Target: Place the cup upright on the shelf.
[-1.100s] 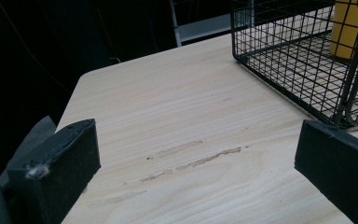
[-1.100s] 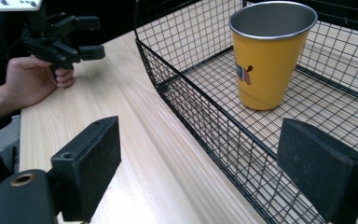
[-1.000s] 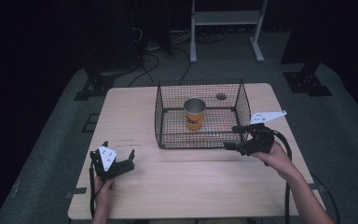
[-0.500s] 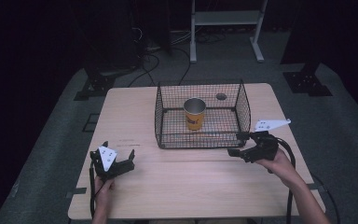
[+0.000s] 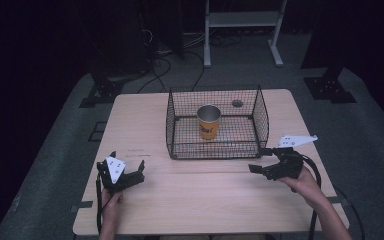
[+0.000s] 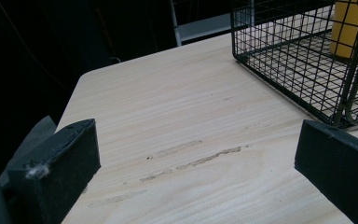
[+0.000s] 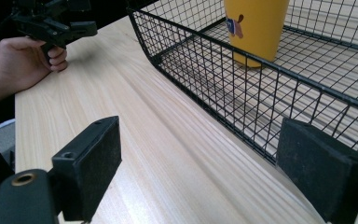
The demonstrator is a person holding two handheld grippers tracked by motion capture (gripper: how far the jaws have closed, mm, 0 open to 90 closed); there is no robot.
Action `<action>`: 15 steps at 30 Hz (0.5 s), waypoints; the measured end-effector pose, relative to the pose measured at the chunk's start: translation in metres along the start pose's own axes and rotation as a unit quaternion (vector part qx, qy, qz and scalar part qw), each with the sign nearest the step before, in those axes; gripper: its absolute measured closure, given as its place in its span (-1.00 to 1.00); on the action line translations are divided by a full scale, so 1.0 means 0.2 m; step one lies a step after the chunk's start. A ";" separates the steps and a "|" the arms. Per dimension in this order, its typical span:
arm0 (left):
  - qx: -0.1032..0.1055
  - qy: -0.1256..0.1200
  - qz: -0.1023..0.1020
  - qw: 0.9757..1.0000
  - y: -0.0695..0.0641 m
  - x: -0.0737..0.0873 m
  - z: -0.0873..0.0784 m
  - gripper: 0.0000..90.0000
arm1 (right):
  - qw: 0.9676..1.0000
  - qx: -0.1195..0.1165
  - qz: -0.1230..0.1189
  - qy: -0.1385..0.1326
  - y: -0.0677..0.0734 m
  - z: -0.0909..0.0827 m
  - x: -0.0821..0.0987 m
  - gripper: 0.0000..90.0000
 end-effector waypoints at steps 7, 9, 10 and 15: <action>0.000 0.000 0.000 1.000 0.00 0.00 0.00 -1.00 | 1.000 0.004 0.005 -0.005 0.00 -0.02 0.03 -0.70; 0.000 0.000 0.000 1.000 0.00 0.00 0.00 -1.00 | 1.000 0.004 0.006 -0.004 0.00 -0.02 0.04 -0.70; 0.000 0.000 0.000 1.000 0.00 0.00 0.00 -1.00 | 1.000 0.004 0.006 -0.003 0.00 -0.02 0.05 -0.70; 0.000 0.000 0.000 1.000 0.00 0.00 0.00 -1.00 | 1.000 0.005 0.008 -0.004 0.01 -0.03 0.08 -0.70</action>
Point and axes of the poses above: each handheld gripper's, and its own axes: z roughly forward along the jaws, x roughly out of its underside, y roughly to its left, the point moved 4 cm from there along z, roughly forward along the jaws, and after that the axes turned 13 degrees about -y, right-handed, at the moved point
